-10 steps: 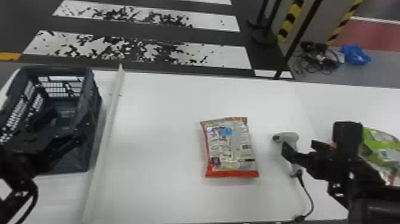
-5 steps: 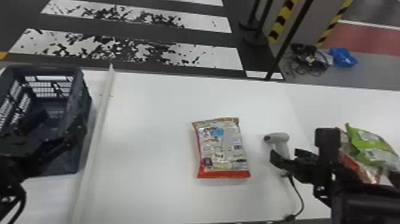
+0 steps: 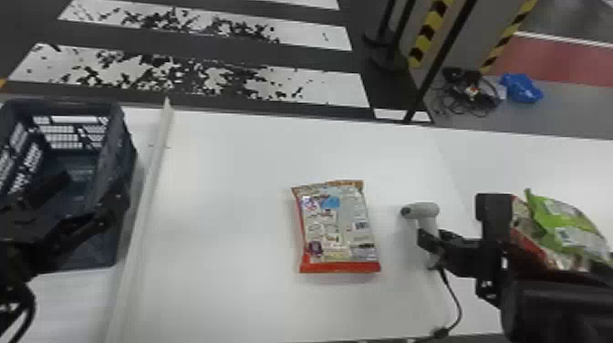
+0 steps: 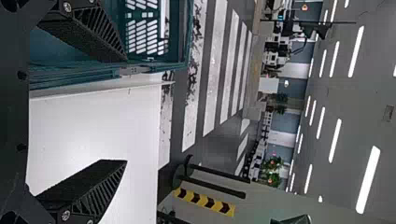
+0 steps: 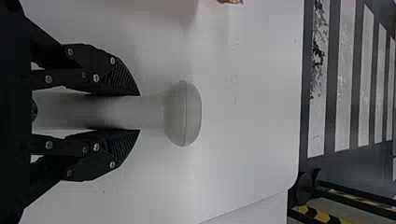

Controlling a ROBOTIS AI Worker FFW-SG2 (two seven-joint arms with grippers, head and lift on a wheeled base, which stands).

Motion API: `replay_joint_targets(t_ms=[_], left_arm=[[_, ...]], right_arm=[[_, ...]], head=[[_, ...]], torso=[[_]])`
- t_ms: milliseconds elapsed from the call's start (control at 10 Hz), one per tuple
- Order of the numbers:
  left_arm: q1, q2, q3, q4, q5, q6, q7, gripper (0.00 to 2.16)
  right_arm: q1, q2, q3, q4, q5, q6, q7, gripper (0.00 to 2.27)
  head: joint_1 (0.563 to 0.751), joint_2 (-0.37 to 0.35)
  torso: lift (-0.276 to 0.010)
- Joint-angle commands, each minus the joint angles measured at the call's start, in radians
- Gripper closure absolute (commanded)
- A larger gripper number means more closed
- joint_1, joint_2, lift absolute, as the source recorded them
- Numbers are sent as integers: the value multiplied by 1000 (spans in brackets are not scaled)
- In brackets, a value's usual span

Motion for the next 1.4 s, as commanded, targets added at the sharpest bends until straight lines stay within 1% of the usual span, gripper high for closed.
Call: replay_joint_targets(t_ms=[0, 100, 200, 300, 500, 600, 900, 1300], left_arm=[[1, -3, 2, 1, 0, 0, -2, 103], [1, -3, 2, 2, 0, 0, -2, 103], [1, -3, 4, 2, 0, 0, -2, 107], [1, -3, 4, 1, 0, 0, -2, 107], [1, -3, 2, 1, 0, 3, -3, 120], [1, -3, 4, 1, 0, 3, -3, 124], [1, -3, 4, 1, 1, 6, -3, 124], [1, -3, 4, 1, 1, 9, -5, 124]], right_arm=[[-3, 2, 1, -4, -4, 7, 0, 2243], [9, 3, -7, -19, -27, 7, 1, 2250], [37, 14, -13, -59, -46, 4, 0, 2250], [69, 34, -19, -115, -55, 4, 0, 2250], [140, 60, -15, -234, -70, 28, 0, 2250], [169, 66, -7, -286, -75, 56, 1, 2250], [229, 75, 18, -404, -96, 154, 15, 2250], [259, 75, 90, -460, -93, 172, 21, 2250]], head=[[695, -189], [695, -188], [695, -185], [695, -180], [695, -165], [695, -153], [695, -112], [695, -57]], torso=[[-95], [-95], [-95], [-95], [-95], [-95], [-95], [-95]])
